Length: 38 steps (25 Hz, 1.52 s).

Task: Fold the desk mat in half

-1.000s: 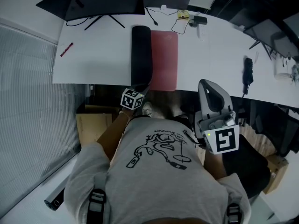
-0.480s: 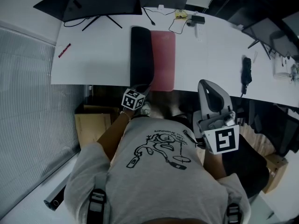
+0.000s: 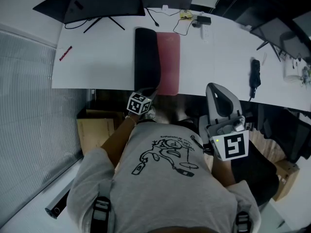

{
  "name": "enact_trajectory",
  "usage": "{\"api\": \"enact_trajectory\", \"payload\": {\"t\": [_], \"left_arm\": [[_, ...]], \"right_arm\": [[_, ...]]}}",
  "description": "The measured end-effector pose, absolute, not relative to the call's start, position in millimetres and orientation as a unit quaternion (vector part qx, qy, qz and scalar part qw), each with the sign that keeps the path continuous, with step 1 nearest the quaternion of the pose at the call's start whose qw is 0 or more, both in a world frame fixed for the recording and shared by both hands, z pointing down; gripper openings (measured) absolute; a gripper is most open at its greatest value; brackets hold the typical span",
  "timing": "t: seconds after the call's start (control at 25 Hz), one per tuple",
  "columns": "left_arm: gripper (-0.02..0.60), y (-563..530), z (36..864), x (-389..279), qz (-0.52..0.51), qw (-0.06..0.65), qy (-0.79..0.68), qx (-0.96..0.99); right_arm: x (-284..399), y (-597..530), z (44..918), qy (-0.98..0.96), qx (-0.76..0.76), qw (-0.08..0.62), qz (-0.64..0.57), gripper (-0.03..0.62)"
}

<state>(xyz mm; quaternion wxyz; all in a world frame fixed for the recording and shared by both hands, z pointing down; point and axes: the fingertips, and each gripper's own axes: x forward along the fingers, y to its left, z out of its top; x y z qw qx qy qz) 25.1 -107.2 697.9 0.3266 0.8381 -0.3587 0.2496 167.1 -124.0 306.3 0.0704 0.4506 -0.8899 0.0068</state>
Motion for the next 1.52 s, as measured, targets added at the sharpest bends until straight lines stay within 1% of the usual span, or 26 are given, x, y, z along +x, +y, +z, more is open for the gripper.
{"api": "enact_trajectory", "payload": {"t": [1.52], "left_arm": [[0.031,-110.6,699.0,94.7,0.266,0.320,-0.306,0.856]], "right_arm": [[212.1,-128.8,303.5,-0.882,0.465,0.076,0.004,0.006]]}}
